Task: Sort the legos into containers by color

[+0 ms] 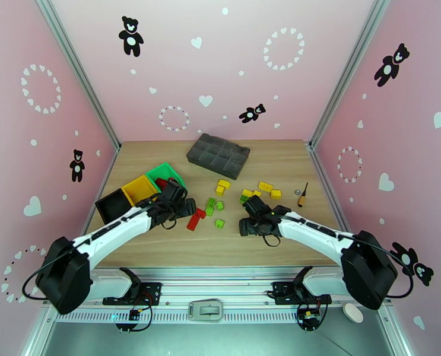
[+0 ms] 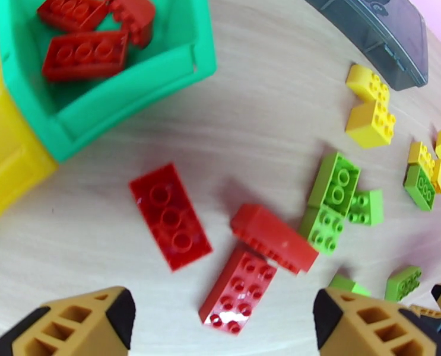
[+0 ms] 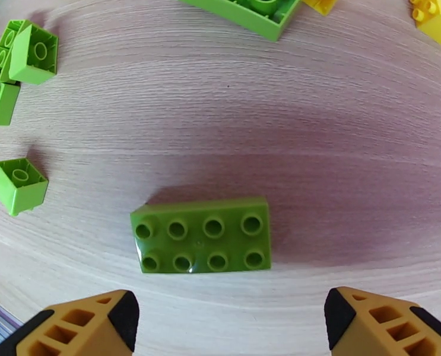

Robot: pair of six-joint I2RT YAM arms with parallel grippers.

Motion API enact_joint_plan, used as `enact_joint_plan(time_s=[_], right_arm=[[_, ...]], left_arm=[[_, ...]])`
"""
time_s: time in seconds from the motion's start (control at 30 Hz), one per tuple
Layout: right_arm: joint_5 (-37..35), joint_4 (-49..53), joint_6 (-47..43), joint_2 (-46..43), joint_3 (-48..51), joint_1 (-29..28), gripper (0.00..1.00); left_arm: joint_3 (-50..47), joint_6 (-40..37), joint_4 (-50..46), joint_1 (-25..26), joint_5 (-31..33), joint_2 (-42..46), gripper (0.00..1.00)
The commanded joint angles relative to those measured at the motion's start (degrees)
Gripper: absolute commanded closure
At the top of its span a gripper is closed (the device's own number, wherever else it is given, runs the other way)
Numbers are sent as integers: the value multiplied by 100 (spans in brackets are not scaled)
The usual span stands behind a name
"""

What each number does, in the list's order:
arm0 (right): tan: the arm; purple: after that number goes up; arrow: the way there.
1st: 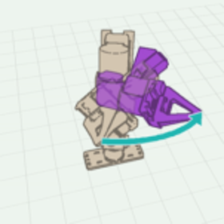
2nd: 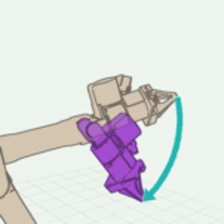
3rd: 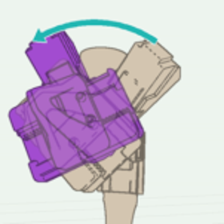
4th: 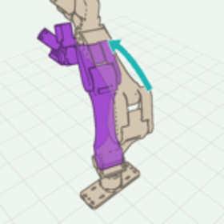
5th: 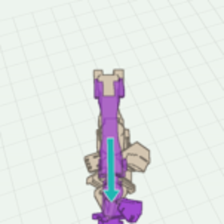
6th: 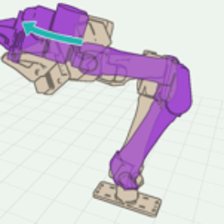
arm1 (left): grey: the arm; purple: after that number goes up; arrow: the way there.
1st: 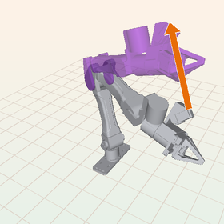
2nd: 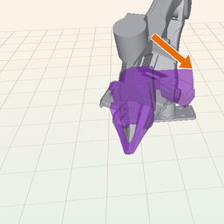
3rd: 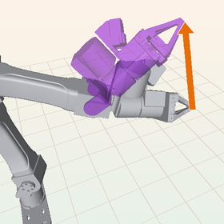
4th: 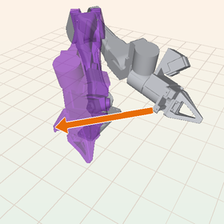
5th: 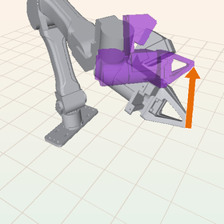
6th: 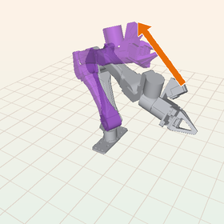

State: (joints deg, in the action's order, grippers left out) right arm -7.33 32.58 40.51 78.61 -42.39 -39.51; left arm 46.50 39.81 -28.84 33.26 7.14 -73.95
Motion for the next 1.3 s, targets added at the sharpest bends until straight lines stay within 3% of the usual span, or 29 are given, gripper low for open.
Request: enact_joint_plan(time_s=[0.0, 0.47, 0.83, 1.07, 1.27], right_arm=[[182, -160, -26, 353, -45, 1, 12], [-76, -244, -249, 1103, -483, -76, 17], [-108, -248, -252, 1216, -498, -4, 29], [8, -261, -358, 1141, -740, -13, 42], [227, -253, -490, 1254, -1360, -453, 43]], left_arm=[[-317, 253, 66, 24, 274, 352, 12], [-427, 273, 29, -31, 329, 481, 5], [-457, 262, 238, -361, -110, 477, 2], [-347, 203, 369, -897, -654, 539, 1], [-103, 183, 460, -1708, -1180, 669, 2]])
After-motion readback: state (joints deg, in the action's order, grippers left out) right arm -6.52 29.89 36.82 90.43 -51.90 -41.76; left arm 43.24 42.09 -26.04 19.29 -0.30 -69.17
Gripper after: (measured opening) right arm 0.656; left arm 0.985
